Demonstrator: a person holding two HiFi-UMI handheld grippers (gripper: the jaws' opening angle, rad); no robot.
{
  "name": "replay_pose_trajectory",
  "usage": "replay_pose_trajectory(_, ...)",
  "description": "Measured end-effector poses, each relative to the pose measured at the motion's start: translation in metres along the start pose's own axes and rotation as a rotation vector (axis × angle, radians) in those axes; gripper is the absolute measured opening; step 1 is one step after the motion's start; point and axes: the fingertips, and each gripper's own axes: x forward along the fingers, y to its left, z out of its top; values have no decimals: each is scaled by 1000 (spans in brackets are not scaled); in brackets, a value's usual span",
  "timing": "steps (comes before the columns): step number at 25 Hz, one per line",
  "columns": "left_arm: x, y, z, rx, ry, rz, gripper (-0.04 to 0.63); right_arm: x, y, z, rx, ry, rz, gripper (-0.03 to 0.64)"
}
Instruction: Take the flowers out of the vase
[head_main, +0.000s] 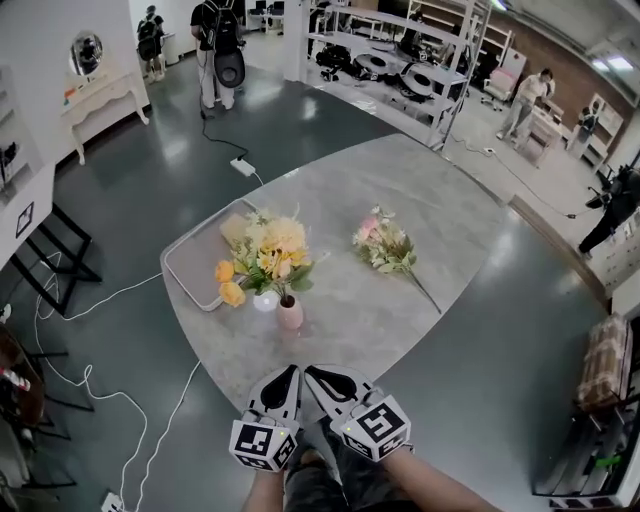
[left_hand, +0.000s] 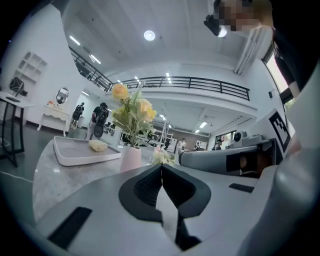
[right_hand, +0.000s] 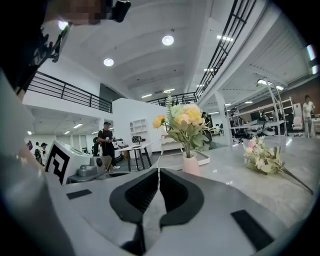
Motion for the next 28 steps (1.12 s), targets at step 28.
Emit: replay_pose_trajectory(28,48,60,17,112,-149,143,14,72,-52,34,-129,-97,-91,23)
